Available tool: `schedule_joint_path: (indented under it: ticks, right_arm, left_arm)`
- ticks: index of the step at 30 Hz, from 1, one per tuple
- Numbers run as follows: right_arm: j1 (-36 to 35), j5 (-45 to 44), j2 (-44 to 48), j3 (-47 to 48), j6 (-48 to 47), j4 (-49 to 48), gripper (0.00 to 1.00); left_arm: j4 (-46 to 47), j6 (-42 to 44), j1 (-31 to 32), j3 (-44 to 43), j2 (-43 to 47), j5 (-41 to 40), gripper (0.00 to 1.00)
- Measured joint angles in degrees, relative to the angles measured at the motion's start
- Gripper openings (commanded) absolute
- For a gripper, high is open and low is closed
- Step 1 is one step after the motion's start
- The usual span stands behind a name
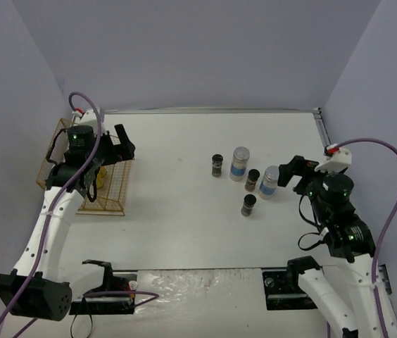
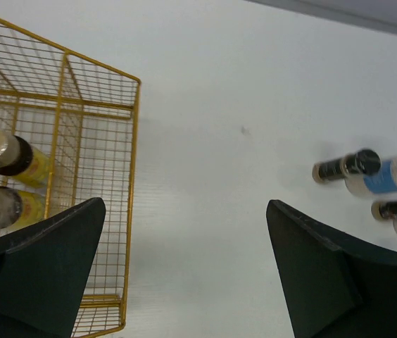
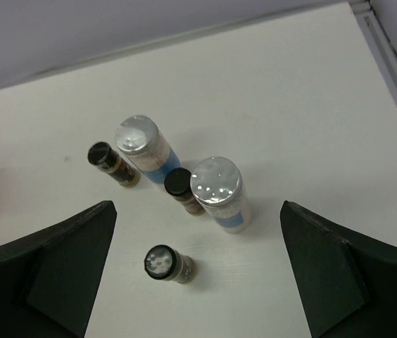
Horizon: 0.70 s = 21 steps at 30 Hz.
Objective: Organize the condiment bottles
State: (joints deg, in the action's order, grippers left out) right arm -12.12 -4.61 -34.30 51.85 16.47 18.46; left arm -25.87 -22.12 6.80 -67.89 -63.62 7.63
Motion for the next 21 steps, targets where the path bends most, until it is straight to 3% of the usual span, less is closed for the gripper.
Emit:
schedule_joint_path:
  ticks: [5, 15, 21]
  right_arm:
    - [0.00, -0.48, -9.41, 0.05, 2.42, 1.43, 1.00]
    - [-0.04, -4.54, -27.34, -2.49, 6.53, -2.33, 0.99]
    - [-0.07, -5.83, -32.31, -4.93, 7.95, -6.16, 0.87]
  left_arm:
    - [-1.77, 5.37, 1.05, 0.66, 0.65, 6.29, 0.97]
    - [0.05, 8.65, 1.50, 10.19, 5.33, 5.39, 0.97]
    - [-0.47, 9.39, 1.56, 11.51, 5.06, 1.77, 0.97]
